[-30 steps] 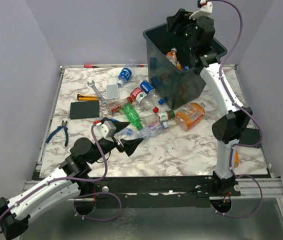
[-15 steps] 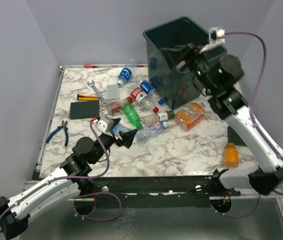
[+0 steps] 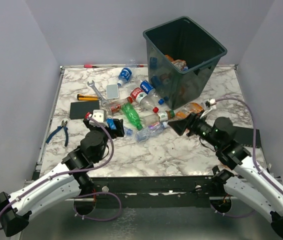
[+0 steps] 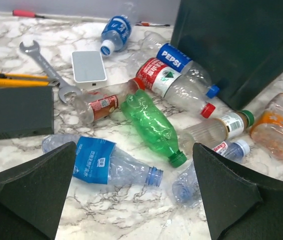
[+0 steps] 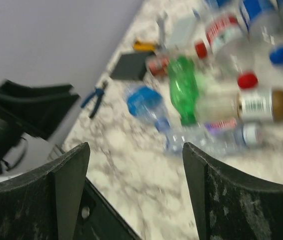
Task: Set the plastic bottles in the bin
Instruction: Pick up the plastic bottle at the center of the board, then place the plastic bottle in the trash bin.
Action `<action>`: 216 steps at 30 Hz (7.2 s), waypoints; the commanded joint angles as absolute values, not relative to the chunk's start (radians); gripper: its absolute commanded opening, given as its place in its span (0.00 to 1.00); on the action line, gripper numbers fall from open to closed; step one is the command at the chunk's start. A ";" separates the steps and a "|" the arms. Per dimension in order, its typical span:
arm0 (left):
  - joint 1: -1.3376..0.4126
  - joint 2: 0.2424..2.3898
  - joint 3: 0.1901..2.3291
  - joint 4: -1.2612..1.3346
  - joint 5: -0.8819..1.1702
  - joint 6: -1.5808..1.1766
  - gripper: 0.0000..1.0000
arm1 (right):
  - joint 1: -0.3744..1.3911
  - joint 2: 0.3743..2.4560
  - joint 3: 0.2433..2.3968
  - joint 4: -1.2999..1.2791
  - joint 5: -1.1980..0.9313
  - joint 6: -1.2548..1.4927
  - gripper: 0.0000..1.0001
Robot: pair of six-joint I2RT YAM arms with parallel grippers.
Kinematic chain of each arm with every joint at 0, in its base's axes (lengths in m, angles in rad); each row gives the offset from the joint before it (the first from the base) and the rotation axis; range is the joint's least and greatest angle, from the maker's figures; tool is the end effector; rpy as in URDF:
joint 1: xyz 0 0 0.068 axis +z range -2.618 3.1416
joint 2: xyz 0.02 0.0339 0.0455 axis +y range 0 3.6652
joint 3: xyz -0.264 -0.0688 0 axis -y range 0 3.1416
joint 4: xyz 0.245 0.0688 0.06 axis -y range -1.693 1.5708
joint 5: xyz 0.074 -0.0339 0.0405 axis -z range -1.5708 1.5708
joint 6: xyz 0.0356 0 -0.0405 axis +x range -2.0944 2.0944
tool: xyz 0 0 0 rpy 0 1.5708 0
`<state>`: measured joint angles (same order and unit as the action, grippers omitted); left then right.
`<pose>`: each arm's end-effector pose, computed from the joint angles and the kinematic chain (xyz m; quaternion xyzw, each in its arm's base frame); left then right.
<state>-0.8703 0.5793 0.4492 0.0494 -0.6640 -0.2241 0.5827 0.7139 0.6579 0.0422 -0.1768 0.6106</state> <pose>0.1144 -0.1017 0.2775 0.0111 0.7291 -0.1289 0.6720 0.1447 0.1029 0.3311 -0.0521 0.7100 0.4450 0.5433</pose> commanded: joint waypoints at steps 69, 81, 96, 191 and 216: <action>-0.494 0.352 0.280 -0.084 -0.277 -1.191 0.04 | 0.647 0.714 0.272 0.396 -0.286 0.920 0.75; -0.495 0.163 0.212 0.032 -0.209 -1.248 0.00 | 1.002 1.076 0.472 0.734 0.021 0.871 0.77; -0.494 0.130 0.236 0.023 -0.244 -1.302 0.00 | 1.126 1.423 0.753 0.628 -0.064 0.831 0.75; -0.878 0.613 0.550 0.020 0.052 0.334 0.00 | 0.784 0.943 1.225 -0.372 -0.182 0.432 1.00; -0.876 0.827 0.563 0.198 0.461 -0.472 0.00 | 0.790 1.018 1.029 -0.044 -0.268 0.448 0.85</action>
<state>-0.8745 0.8360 0.5495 0.1684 0.4374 -0.4442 0.7818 0.9817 0.9894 -0.0242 -0.2295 0.4545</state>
